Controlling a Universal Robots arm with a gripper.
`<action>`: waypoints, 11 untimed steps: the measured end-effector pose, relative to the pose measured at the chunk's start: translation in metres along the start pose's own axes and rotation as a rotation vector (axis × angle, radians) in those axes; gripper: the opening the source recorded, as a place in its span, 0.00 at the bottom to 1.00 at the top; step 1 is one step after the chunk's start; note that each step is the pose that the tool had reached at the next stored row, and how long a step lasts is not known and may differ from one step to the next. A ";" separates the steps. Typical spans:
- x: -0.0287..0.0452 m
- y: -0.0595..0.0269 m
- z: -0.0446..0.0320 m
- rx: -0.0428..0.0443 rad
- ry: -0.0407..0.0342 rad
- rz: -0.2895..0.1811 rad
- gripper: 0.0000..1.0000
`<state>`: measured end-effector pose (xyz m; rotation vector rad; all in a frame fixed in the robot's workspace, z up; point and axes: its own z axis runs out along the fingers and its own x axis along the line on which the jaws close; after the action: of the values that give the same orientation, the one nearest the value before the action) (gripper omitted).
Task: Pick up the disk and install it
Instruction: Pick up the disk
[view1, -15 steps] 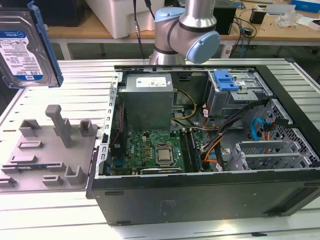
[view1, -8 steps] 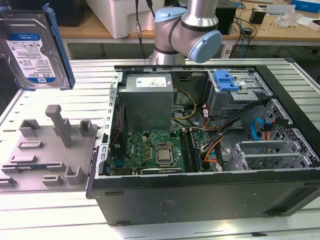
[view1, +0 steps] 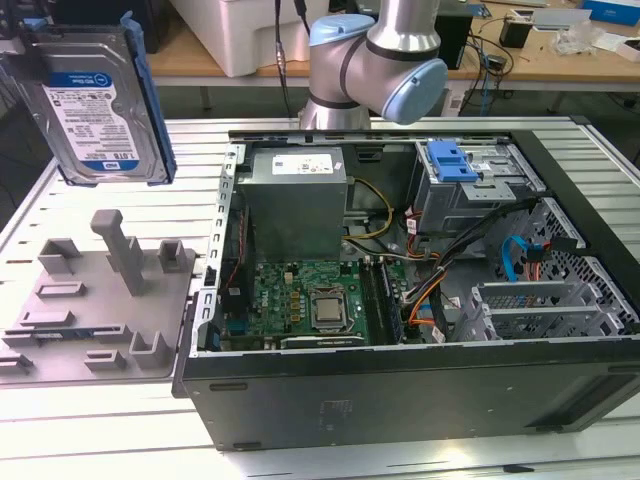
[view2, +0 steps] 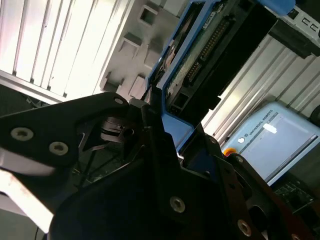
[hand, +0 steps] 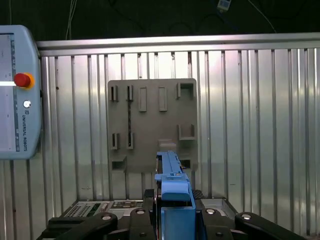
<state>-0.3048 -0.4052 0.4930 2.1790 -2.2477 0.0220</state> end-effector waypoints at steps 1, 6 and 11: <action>0.0014 -0.0033 0.0000 -0.0001 -0.0017 0.000 0.37; 0.0105 -0.0242 0.0002 -0.0008 -0.0108 0.000 0.37; 0.0171 -0.0383 0.0004 -0.0014 -0.0162 0.000 0.37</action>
<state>-0.2670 -0.4235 0.4930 2.1865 -2.2555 0.0028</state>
